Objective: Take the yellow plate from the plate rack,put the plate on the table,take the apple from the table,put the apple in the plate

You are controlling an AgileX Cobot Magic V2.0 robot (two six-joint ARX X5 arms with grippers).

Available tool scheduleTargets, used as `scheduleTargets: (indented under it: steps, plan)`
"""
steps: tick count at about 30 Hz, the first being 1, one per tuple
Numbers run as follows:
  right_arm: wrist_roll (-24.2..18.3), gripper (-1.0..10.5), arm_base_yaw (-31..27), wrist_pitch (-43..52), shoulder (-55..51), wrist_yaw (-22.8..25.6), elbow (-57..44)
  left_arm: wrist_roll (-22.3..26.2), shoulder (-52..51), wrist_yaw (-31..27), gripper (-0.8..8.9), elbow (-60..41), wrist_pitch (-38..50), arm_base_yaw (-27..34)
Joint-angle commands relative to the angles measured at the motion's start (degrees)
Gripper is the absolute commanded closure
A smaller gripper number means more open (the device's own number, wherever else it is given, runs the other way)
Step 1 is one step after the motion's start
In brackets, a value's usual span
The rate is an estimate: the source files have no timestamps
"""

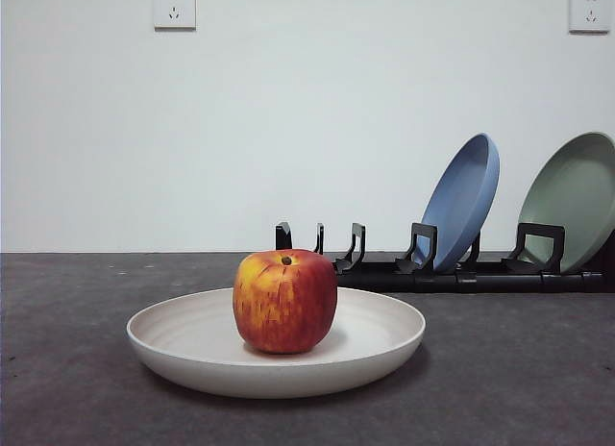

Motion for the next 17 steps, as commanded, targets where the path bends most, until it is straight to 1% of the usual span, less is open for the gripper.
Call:
scheduleTargets:
  steps: [1,3,6,10,13,17]
  plan:
    - [-5.0,9.5,-5.9,5.3,-3.5,-0.2,-3.4,-0.3,0.2,0.3,8.17,-0.6,0.6,0.2]
    - [-5.4,9.5,-8.7,11.2,-7.3,-0.2,-8.1,-0.3,0.3,0.3,8.17,-0.6,0.6,0.2]
    - [-4.9,9.5,-10.6,19.4,-13.3,-0.4,-17.7,-0.3,0.3,0.3,8.17,-0.6,0.6,0.2]
    - [-3.3,9.5,-11.3,27.6,-20.4,-2.6,-32.2,-0.3,0.3,0.3,8.17,-0.6,0.6,0.2]
    - [-2.1,9.5,-11.3,35.6,-24.5,-2.7,-44.2,-0.3,0.3,0.3,8.17,-0.6,0.6,0.2]
    - [-0.2,9.5,-11.3,42.9,-29.0,-2.7,-56.8,-0.3,0.3,0.3,8.17,-0.6,0.6,0.2]
